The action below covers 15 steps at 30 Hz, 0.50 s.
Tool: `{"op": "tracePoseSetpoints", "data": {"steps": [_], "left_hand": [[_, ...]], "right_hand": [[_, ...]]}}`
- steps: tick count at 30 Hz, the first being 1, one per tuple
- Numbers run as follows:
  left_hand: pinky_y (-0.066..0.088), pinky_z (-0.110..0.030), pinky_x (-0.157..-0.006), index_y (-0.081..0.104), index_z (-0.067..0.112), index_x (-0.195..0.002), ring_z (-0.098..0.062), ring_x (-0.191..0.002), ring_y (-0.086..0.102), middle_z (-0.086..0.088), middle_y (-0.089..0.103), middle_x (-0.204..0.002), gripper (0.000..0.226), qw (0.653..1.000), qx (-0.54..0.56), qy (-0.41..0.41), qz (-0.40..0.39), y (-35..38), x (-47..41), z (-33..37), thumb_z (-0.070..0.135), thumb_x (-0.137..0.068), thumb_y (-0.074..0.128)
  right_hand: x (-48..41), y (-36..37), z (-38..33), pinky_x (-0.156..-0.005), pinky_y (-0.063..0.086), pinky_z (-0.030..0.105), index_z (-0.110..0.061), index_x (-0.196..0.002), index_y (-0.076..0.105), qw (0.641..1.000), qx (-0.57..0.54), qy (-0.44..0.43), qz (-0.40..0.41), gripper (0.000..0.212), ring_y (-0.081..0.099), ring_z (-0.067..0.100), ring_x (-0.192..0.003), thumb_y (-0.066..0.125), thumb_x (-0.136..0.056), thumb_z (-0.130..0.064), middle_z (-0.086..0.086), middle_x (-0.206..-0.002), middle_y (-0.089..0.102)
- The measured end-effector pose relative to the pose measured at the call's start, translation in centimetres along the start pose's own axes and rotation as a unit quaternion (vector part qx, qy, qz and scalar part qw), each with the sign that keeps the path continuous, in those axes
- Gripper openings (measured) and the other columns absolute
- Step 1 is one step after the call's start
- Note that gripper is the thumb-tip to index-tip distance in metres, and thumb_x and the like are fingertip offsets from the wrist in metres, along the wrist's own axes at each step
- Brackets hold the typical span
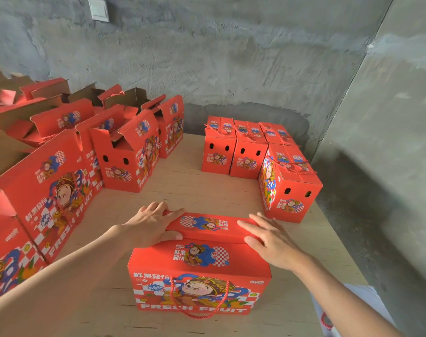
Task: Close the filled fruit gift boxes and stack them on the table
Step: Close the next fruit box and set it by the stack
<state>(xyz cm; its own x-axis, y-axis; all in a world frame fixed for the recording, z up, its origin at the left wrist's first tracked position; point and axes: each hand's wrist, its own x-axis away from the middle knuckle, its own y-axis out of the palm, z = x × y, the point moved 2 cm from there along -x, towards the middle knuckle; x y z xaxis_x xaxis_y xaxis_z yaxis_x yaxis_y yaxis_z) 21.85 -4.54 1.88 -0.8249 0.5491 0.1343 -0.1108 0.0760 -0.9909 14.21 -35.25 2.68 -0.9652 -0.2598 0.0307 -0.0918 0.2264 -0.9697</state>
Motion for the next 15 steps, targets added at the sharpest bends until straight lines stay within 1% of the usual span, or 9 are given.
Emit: {"op": "tracePoseSetpoints", "data": {"steps": [1, 2, 4, 6, 8, 10, 11, 13, 15], "left_hand": [[0.031, -0.04, -0.103, -0.002, 0.043, -0.147, -0.022, -0.127, 0.03, -0.001, 0.033, -0.133, 0.103, 1.0, 0.005, 0.001, -0.006, -0.1, 0.0, 0.0, 0.091, -0.056, -0.01], [0.03, -0.04, -0.104, -0.003, 0.044, -0.146, -0.022, -0.127, 0.029, -0.001, 0.032, -0.133, 0.1, 1.0, 0.01, 0.001, -0.012, -0.1, 0.1, 0.0, 0.091, -0.058, -0.007], [0.03, -0.04, -0.104, -0.003, 0.045, -0.146, -0.021, -0.127, 0.029, -0.001, 0.032, -0.133, 0.096, 1.0, 0.009, -0.001, -0.017, -0.2, 0.1, 0.0, 0.09, -0.061, -0.004], [0.029, -0.04, -0.106, -0.004, 0.045, -0.146, -0.021, -0.128, 0.028, -0.002, 0.032, -0.134, 0.096, 1.0, 0.003, -0.005, -0.019, -0.3, 0.2, 0.2, 0.089, -0.061, -0.005], [0.028, -0.04, -0.107, -0.003, 0.046, -0.146, -0.022, -0.129, 0.027, -0.002, 0.032, -0.134, 0.094, 1.0, 0.009, -0.004, -0.019, -0.4, 0.4, 0.3, 0.086, -0.062, -0.008], [0.024, -0.04, -0.109, -0.004, 0.046, -0.146, -0.021, -0.129, 0.027, 0.0, 0.033, -0.132, 0.098, 1.0, 0.024, -0.006, 0.003, -0.5, 0.5, 0.4, 0.086, -0.058, -0.021], [0.02, -0.04, -0.111, -0.004, 0.045, -0.146, -0.021, -0.132, 0.025, 0.001, 0.033, -0.134, 0.101, 0.999, 0.026, -0.011, 0.018, -0.5, 0.5, 0.5, 0.084, -0.056, -0.027], [0.005, -0.046, -0.116, -0.008, 0.041, -0.147, -0.019, -0.141, 0.012, 0.003, 0.024, -0.147, 0.102, 0.999, 0.022, -0.018, 0.027, -0.4, 0.4, 0.6, 0.081, -0.056, -0.03], [-0.01, -0.052, -0.115, -0.013, 0.038, -0.147, -0.018, -0.145, -0.009, 0.005, 0.007, -0.157, 0.104, 0.999, 0.017, -0.025, 0.021, 0.2, 0.5, 1.0, 0.081, -0.054, -0.032]], "right_hand": [[-0.1, 0.1, -0.7, -0.116, -0.011, 0.035, -0.053, -0.143, 0.011, 0.999, 0.049, -0.014, -0.004, 0.045, -0.013, 0.01, -0.145, 0.024, -0.1, -0.049, -0.012, -0.158, -0.005], [-0.1, 0.2, -1.7, -0.113, -0.019, 0.038, -0.058, -0.14, 0.001, 0.997, 0.075, -0.031, -0.011, 0.045, -0.022, 0.009, -0.142, 0.016, -0.098, -0.053, -0.014, -0.155, -0.015], [-0.2, 0.9, -4.3, -0.111, -0.023, 0.042, -0.065, -0.132, -0.016, 0.995, 0.078, -0.059, -0.032, 0.045, -0.029, 0.01, -0.139, 0.003, -0.091, -0.065, -0.016, -0.152, -0.025], [-0.4, 1.8, -5.9, -0.112, -0.022, 0.042, -0.066, -0.127, -0.026, 0.994, 0.071, -0.071, -0.037, 0.048, -0.03, 0.012, -0.138, 0.001, -0.087, -0.07, -0.017, -0.151, -0.027], [-0.4, 2.1, -6.3, -0.111, -0.02, 0.04, -0.066, -0.124, -0.028, 0.995, 0.063, -0.063, -0.037, 0.049, -0.03, 0.012, -0.138, 0.004, -0.087, -0.07, -0.018, -0.15, -0.029], [-0.4, 2.2, -6.1, -0.111, -0.02, 0.041, -0.066, -0.125, -0.027, 0.995, 0.062, -0.062, -0.042, 0.051, -0.032, 0.013, -0.138, 0.003, -0.085, -0.072, -0.017, -0.151, -0.03], [-0.4, 2.2, -6.0, -0.111, -0.02, 0.041, -0.065, -0.126, -0.026, 0.995, 0.062, -0.064, -0.043, 0.052, -0.033, 0.013, -0.137, 0.001, -0.083, -0.073, -0.017, -0.151, -0.03], [-0.4, 2.3, -6.0, -0.11, -0.022, 0.04, -0.065, -0.128, -0.025, 0.995, 0.061, -0.068, -0.045, 0.054, -0.035, 0.013, -0.136, 0.0, -0.081, -0.075, -0.017, -0.15, -0.032], [-0.3, 2.7, -6.0, -0.109, -0.024, 0.038, -0.064, -0.128, -0.025, 0.994, 0.062, -0.067, -0.053, 0.053, -0.036, 0.013, -0.136, 0.001, -0.083, -0.073, -0.017, -0.149, -0.034]]}}
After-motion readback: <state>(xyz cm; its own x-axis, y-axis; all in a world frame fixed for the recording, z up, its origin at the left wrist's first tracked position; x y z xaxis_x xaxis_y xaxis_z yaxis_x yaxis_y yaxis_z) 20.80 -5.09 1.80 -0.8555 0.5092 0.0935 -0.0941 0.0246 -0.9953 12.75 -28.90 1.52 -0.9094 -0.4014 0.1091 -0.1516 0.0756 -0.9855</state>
